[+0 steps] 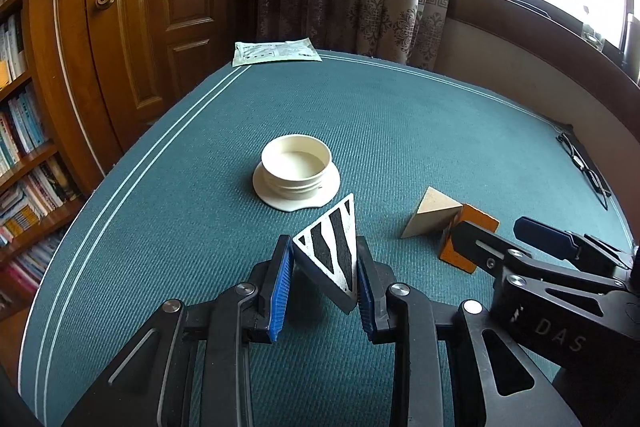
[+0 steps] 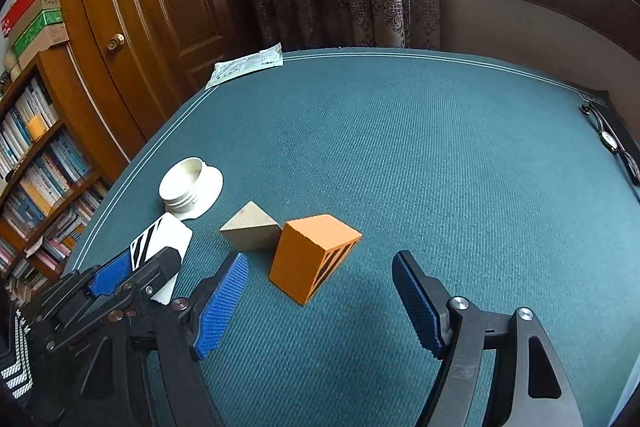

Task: Organize rigid objects
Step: 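Grasp the orange sponge block with the right tool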

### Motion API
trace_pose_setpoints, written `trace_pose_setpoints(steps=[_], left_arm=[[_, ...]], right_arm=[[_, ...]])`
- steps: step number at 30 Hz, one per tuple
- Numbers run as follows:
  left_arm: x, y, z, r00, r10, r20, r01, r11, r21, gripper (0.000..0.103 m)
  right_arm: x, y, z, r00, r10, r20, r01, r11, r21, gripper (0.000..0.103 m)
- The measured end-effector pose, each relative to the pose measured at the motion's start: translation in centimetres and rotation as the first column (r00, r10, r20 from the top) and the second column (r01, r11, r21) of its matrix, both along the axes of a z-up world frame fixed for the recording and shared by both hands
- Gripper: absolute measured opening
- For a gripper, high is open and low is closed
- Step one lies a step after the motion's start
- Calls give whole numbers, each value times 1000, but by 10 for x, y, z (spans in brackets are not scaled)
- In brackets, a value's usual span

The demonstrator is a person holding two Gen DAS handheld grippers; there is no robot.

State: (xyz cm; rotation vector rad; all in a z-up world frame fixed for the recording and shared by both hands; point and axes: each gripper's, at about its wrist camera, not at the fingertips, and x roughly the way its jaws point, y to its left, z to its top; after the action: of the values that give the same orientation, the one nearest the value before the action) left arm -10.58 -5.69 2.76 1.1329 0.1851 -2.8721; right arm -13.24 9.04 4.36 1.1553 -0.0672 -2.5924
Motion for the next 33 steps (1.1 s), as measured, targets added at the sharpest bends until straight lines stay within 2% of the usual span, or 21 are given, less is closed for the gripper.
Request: trace_pose_setpoints(steps=[1, 6, 14, 22, 33], left_arm=[[0, 0, 0, 1000, 0, 1, 0, 1000, 3, 30], [0, -1, 0, 1000, -4, 1, 4, 1000, 4, 30], [2, 1, 0, 1000, -15, 2, 15, 1000, 11, 30], [4, 8, 4, 999, -41, -6, 41, 999, 20, 30], [4, 10, 3, 999, -54, -3, 54, 998, 24, 30]], right_arm=[[-2, -2, -1, 1000, 2, -2, -2, 1000, 6, 75], [-11, -6, -9, 1000, 14, 19, -14, 1000, 26, 56], [-3, 1, -6, 1000, -8, -10, 9, 997, 72, 42], [0, 17, -11, 999, -38, -10, 39, 996, 84, 43], [-15, 4, -11, 1000, -8, -16, 9, 995, 95, 42]])
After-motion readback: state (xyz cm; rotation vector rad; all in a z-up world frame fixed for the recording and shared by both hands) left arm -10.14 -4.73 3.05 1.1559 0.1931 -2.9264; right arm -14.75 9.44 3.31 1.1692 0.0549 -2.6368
